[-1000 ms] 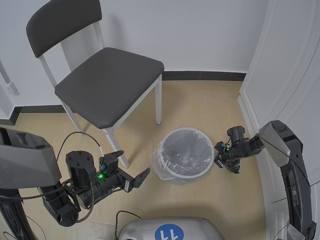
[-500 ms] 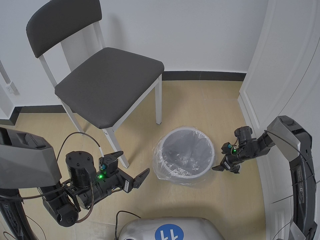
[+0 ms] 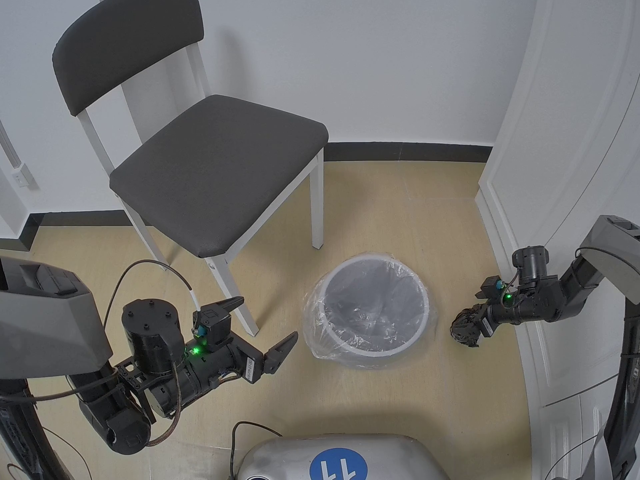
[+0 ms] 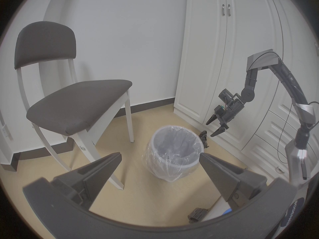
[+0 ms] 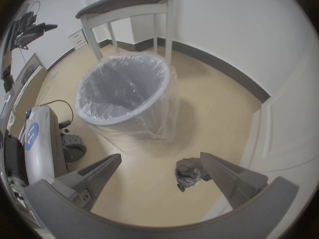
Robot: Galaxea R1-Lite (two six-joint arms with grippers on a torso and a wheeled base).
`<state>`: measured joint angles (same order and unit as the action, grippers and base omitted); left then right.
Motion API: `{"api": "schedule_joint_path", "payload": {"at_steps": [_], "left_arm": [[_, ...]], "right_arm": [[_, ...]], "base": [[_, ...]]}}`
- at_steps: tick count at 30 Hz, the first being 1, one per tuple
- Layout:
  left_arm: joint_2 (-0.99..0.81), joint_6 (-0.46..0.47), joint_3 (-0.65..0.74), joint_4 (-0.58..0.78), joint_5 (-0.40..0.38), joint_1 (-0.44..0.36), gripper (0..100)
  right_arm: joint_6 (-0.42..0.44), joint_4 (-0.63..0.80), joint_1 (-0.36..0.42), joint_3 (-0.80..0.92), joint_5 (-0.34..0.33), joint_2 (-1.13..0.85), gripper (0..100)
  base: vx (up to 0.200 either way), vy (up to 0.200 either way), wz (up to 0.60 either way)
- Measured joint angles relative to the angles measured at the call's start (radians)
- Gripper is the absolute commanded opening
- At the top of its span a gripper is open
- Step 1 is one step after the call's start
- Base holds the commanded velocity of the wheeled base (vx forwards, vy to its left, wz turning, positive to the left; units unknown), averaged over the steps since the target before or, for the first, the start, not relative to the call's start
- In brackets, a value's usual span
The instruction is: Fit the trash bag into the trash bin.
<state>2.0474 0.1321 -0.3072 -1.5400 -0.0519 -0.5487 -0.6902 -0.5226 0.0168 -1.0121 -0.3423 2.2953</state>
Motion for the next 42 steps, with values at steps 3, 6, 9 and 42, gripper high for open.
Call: {"api": "schedule_joint_path", "payload": {"at_steps": [3,6,9,42], "left_arm": [[-0.015,0.0,0.002,0.0,0.0,0.001,100],[-0.028,-0.001,0.005,0.001,0.0,0.003,100],[-0.036,-0.001,0.005,0.001,0.0,0.004,100],[-0.029,-0.003,0.0,0.002,0.0,0.018,100]], "right_arm": [[0.085,-0.029,-0.009,0.043,-0.002,-0.039,100],[0.213,-0.096,-0.014,0.092,-0.013,-0.074,100],[0.33,-0.208,-0.016,0.14,-0.029,-0.095,100],[0.905,0.4,-0.047,-0.701,0.414,0.413,100]], "base": [[0.0,0.0,0.0],[0.0,0.0,0.0],[0.0,0.0,0.0],[0.0,-0.018,0.0]]}}
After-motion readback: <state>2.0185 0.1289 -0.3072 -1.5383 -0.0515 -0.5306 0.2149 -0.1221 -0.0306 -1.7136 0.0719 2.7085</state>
